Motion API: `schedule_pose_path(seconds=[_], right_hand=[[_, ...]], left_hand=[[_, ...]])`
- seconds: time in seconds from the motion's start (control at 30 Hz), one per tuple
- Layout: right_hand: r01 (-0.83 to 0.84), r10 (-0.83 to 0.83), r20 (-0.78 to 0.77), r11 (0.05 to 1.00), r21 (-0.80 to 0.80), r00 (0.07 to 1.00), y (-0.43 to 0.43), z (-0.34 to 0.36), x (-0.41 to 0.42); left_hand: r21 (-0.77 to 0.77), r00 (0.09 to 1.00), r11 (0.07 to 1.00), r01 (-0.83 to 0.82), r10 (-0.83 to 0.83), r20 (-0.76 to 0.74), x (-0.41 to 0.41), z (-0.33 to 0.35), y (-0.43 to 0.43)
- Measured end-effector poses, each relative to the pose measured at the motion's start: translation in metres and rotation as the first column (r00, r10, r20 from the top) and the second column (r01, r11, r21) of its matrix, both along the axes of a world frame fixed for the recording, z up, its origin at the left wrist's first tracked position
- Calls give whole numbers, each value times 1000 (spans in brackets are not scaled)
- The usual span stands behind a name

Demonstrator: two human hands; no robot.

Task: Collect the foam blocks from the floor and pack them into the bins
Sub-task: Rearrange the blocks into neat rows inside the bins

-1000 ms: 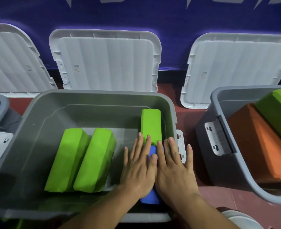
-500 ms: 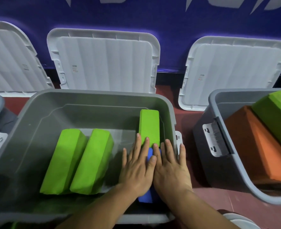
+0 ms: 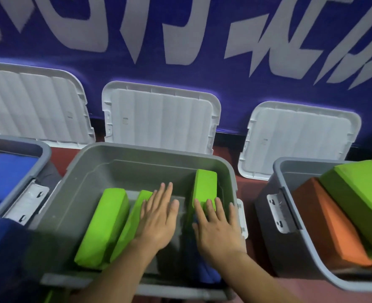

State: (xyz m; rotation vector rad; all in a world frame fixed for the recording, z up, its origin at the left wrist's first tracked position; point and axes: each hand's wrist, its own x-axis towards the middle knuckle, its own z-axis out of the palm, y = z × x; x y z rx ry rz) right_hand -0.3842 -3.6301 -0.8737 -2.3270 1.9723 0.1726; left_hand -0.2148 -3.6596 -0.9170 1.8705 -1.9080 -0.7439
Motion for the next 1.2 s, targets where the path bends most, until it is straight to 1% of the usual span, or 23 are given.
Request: schedule_pose_path(seconds=[0.07, 0.1, 0.13, 0.2, 0.27, 0.33, 0.4, 0.43, 0.47, 0.53, 0.57, 0.6, 0.63, 0.67, 0.77, 0.8, 0.87, 0.9, 0.93, 1.03, 1.1, 1.17, 1.2], right_hand=[[-54, 53, 6, 995, 86, 999, -6, 9, 16], [-80, 77, 24, 982, 170, 997, -8, 12, 23], [-98, 88, 56, 972, 212, 995, -10, 11, 28], [-102, 72, 147, 972, 210, 987, -15, 14, 40], [-73, -10, 289, 959, 275, 957, -18, 8, 47], [-28, -151, 457, 932, 362, 877, -22, -3, 52], [59, -314, 554, 901, 429, 772, -32, -21, 60], [103, -388, 582, 882, 460, 715, -37, -28, 66], [139, -448, 597, 860, 491, 666, -42, -33, 74], [148, -526, 608, 815, 561, 594, -54, -42, 89], [136, -556, 610, 791, 596, 564, -58, -45, 96], [133, -586, 611, 771, 623, 532, -62, -49, 102], [142, -618, 612, 751, 645, 493, -65, -53, 106], [145, -648, 615, 732, 665, 450, -68, -60, 110], [144, -727, 610, 672, 726, 316, -69, -66, 121], [139, -762, 598, 639, 757, 249, -69, -68, 123], [136, -797, 592, 604, 785, 118, -70, -65, 124], [163, -794, 601, 607, 778, 90, -69, -59, 123], [184, -778, 623, 627, 757, 87, -70, -52, 122], [197, -677, 711, 736, 648, 190, -73, -32, 108], [224, -592, 780, 804, 551, 205, -76, -12, 97], [273, -538, 816, 834, 479, 210, -82, 2, 84], [292, -505, 827, 852, 434, 247, -84, 7, 76]], left_hand=[[46, 998, 998, -35, 33, 49, 8, -2, -2], [63, 997, 996, -57, 54, 53, 12, -6, -4], [90, 995, 991, -95, 91, 45, 15, -10, -5], [163, 985, 972, -170, 174, -12, 22, -23, -9], [226, 975, 953, -203, 218, -43, 27, -32, -11], [267, 970, 937, -226, 241, -25, 32, -43, -12], [294, 964, 924, -245, 264, -24, 36, -45, -14], [282, 954, 920, -271, 297, -50, 39, -47, -13], [232, 942, 927, -295, 323, -94, 40, -45, -14], [272, 941, 932, -239, 292, -172, 47, -51, -19], [301, 919, 917, -263, 333, -212, 51, -55, -23], [308, 895, 890, -335, 403, -192, 51, -53, -21], [288, 897, 889, -356, 411, -160, 53, -54, -20], [322, 896, 880, -349, 415, -161, 56, -60, -20], [354, 859, 870, -344, 444, -255, 59, -59, -23], [349, 848, 871, -345, 449, -283, 57, -53, -24], [361, 845, 873, -327, 441, -301, 53, -47, -27], [360, 853, 875, -323, 434, -289, 51, -42, -27], [356, 848, 874, -330, 440, -294, 50, -35, -29], [267, 803, 894, -358, 442, -401, 44, -9, -36], [164, 783, 924, -344, 379, -493, 39, 6, -44], [87, 768, 949, -302, 296, -568, 32, 11, -53], [68, 747, 955, -290, 270, -607, 28, 12, -58]])
